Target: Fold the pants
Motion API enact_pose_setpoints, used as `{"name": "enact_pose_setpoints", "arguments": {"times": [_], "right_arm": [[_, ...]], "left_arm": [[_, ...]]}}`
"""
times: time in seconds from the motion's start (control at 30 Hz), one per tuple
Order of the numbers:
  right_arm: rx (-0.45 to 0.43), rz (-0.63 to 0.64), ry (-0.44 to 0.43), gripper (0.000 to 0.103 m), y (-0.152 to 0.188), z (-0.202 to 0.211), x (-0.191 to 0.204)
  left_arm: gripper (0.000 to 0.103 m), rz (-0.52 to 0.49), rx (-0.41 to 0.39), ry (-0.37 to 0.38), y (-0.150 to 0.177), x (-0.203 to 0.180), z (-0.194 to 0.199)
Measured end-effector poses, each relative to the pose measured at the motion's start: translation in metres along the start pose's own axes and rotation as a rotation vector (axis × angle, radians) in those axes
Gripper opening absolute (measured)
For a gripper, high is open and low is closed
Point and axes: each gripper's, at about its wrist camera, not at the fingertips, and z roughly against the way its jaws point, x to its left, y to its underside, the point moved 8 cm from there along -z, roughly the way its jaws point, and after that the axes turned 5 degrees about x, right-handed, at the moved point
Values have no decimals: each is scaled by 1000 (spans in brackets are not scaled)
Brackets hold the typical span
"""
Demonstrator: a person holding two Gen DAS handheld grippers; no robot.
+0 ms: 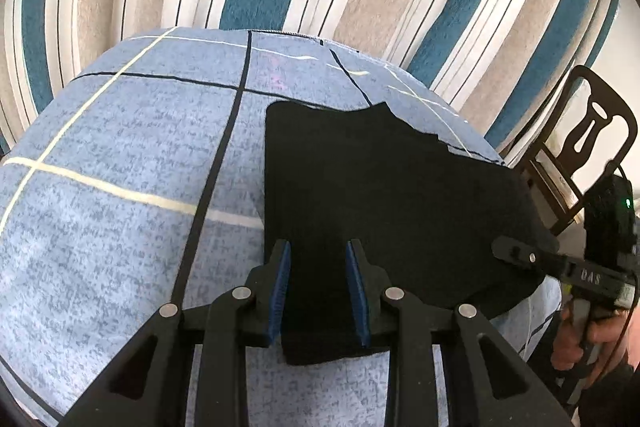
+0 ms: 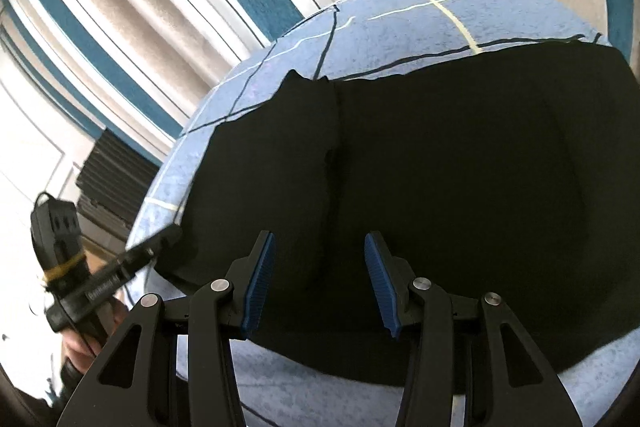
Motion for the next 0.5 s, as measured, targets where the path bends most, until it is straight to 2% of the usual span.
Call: {"name": "enact_pose_setpoints", "arguments": {"times": [0.2,0.27,0.3,0.33,0.5], "right_arm": [[10,-7,-52,47,-14,-16,1],[24,-26,-68,33,-15,-17,1],[42,-41,-83,10,-14,-19,1],[54,-59,-95,3,-12,-20,1],[3,-63,-124,3,0,3,10]], "left_arm": [[31,-2,-3,2,3,0,-5],[31,4,-2,6,3,0,-6],[31,5,-2,6,3,0,-6],[31,6,-3,5,3,0,-6],[31,6,0,-3,4,0,0]]}}
